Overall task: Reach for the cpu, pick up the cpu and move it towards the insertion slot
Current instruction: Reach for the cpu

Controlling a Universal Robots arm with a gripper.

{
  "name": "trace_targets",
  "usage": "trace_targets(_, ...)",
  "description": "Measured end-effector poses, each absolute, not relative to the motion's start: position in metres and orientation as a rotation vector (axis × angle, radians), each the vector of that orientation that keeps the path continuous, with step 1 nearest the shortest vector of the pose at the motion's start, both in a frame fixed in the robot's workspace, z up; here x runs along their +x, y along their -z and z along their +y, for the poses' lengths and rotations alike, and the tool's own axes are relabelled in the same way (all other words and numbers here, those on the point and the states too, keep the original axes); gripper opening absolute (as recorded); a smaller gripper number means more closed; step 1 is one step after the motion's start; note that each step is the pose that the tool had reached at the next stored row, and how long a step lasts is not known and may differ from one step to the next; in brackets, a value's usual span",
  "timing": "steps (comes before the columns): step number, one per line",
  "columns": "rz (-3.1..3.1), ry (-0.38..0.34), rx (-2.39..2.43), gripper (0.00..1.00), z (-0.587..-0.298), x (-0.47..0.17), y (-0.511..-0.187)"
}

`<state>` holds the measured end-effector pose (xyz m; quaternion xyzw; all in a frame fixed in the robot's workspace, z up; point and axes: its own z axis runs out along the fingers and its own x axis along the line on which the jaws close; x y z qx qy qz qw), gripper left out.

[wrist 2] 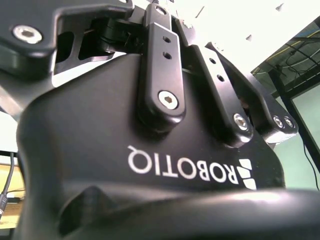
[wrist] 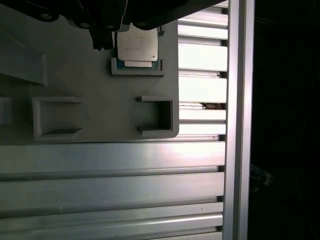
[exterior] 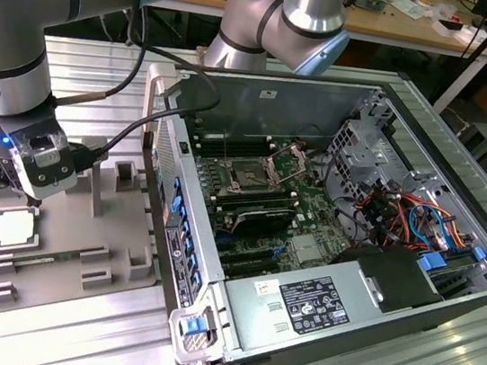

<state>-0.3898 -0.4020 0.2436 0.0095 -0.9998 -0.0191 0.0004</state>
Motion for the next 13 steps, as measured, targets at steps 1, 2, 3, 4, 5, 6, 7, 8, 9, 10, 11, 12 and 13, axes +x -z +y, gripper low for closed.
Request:
trace_targets(1,-3.14,0.06,0.03,0.11,-0.402,-0.3898,-0.2435)
trace_targets(2,-3.14,0.06,0.03,0.11,-0.4021,-0.3898,-0.2432)
trace_targets(3,-3.14,0.06,0.03,0.11,-0.4026,-0.3898,-0.2429)
trace_targets(4,-3.14,0.06,0.03,0.11,-0.4029,-0.3898,-0.2428)
trace_targets(5,-3.14,0.06,0.03,0.11,-0.4031,-0.3898,-0.2428)
trace_targets(6,-3.14,0.06,0.03,0.11,-0.4035,-0.3899,-0.2426)
trace_targets(7,-3.14,0.06,0.03,0.11,-0.404,-0.3899,-0.2424)
trace_targets(8,-3.14,0.06,0.03,0.11,-0.4043,-0.3899,-0.2423)
trace_targets(9,-3.14,0.06,0.03,0.11,-0.4046,-0.39,-0.2422)
trace_targets(10,-3.14,0.06,0.03,0.11,-0.4047,-0.39,-0.2422)
trace_targets(11,-3.14,0.06,0.03,0.11,-0.4049,-0.39,-0.2421)
trace_targets(12,-3.14,0.06,0.03,0.11,-0.405,-0.39,-0.242)
trace_targets(13,-3.14,0.06,0.03,0.11,-0.4052,-0.39,-0.2419)
